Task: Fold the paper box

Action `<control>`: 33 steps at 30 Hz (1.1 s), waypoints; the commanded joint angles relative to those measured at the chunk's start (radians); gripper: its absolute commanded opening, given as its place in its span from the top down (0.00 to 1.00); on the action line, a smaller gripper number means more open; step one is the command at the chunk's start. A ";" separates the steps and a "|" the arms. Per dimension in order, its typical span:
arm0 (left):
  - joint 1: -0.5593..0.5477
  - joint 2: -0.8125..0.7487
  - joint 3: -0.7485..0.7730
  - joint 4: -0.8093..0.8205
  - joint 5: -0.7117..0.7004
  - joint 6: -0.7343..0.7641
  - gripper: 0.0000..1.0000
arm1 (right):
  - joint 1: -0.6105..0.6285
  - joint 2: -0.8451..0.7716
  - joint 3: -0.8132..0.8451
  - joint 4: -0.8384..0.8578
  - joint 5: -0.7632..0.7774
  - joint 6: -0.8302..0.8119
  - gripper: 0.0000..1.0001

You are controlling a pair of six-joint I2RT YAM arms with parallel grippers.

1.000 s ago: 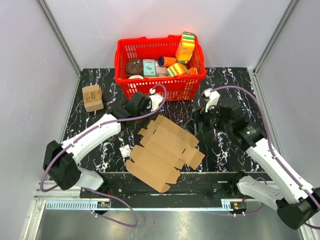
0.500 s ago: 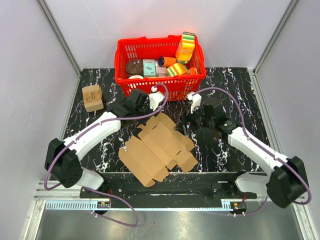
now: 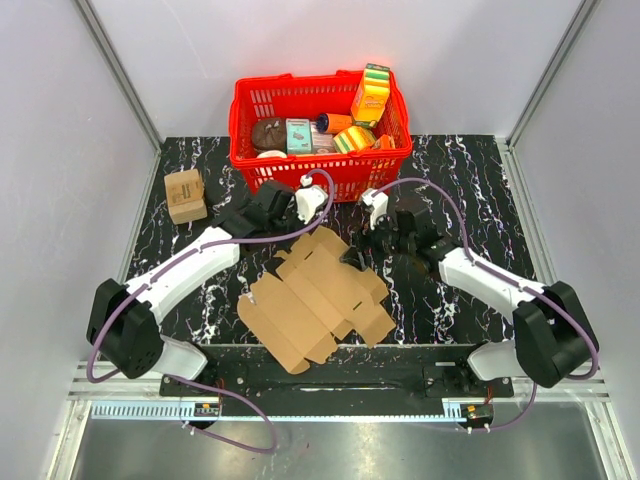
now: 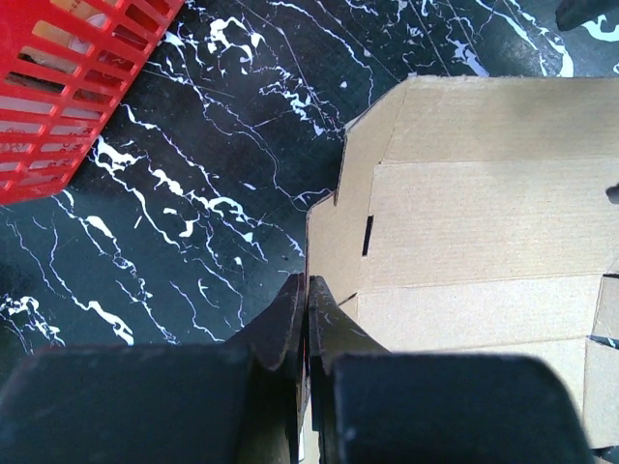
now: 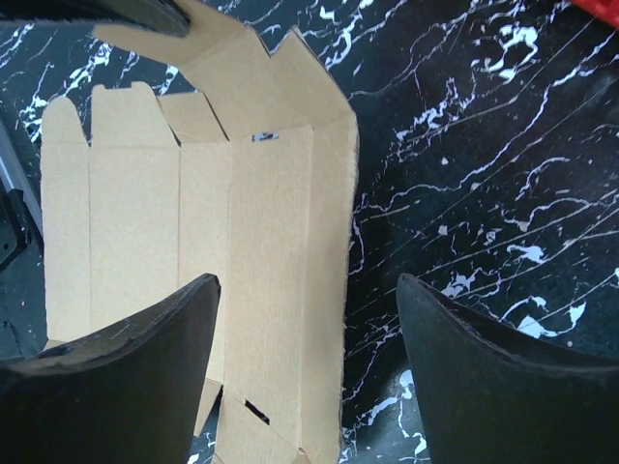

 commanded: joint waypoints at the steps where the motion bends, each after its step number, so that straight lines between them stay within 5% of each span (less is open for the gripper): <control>1: 0.012 -0.051 -0.006 0.061 0.022 -0.004 1.00 | -0.008 0.023 -0.046 0.133 -0.021 0.034 0.22; 17: 0.024 -0.066 -0.023 0.069 0.029 -0.006 1.00 | -0.015 0.082 -0.122 0.265 -0.115 0.126 0.42; 33: 0.029 -0.062 -0.025 0.074 0.022 -0.016 1.00 | -0.020 0.119 -0.084 0.224 -0.157 0.149 0.79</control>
